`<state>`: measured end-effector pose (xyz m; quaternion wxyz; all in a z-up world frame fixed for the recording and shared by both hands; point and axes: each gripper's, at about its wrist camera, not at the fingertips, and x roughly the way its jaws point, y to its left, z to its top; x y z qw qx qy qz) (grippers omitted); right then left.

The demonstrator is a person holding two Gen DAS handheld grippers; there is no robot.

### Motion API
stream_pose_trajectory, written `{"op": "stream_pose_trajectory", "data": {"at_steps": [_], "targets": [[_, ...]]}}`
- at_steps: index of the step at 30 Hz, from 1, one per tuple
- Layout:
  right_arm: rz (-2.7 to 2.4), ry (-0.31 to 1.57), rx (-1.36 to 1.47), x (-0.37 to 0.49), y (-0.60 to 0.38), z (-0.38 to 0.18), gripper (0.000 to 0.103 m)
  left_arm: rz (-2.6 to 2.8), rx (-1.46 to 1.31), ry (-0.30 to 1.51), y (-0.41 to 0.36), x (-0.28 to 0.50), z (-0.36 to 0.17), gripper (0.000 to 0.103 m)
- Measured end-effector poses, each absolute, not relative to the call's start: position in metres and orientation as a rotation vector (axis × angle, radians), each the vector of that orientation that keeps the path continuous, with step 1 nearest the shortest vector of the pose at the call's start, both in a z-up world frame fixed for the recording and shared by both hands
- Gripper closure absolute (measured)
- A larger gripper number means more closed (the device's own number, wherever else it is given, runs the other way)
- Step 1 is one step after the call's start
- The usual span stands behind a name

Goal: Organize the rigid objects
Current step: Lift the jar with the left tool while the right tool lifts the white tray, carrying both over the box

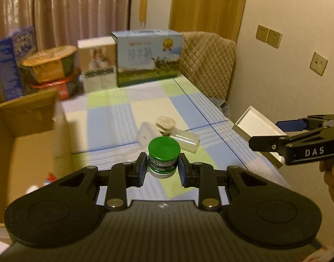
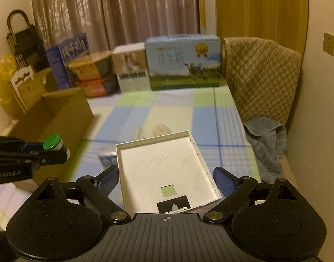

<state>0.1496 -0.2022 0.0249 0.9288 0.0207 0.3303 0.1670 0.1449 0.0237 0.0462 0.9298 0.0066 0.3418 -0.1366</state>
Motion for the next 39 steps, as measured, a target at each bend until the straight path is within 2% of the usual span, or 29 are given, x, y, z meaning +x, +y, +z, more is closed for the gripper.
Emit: {"op": "stream_pose_trajectory", "data": {"at_steps": [9,24,39], "targets": [[0.414,0.644,0.029,0.128,-0.143,0.058,0.013,-0.204,0.013,0.666,0.077,0.108,0.083,0.078],[0.577,0.616,0.016,0.128,-0.046,0.078,0.013,-0.017,-0.001,0.671,0.18,0.081,0.108,0.078],[0.683,0.654,-0.026,0.15,0.043,0.062,0.013,0.059,-0.01,0.726,0.231,0.084,0.092,0.078]]}}
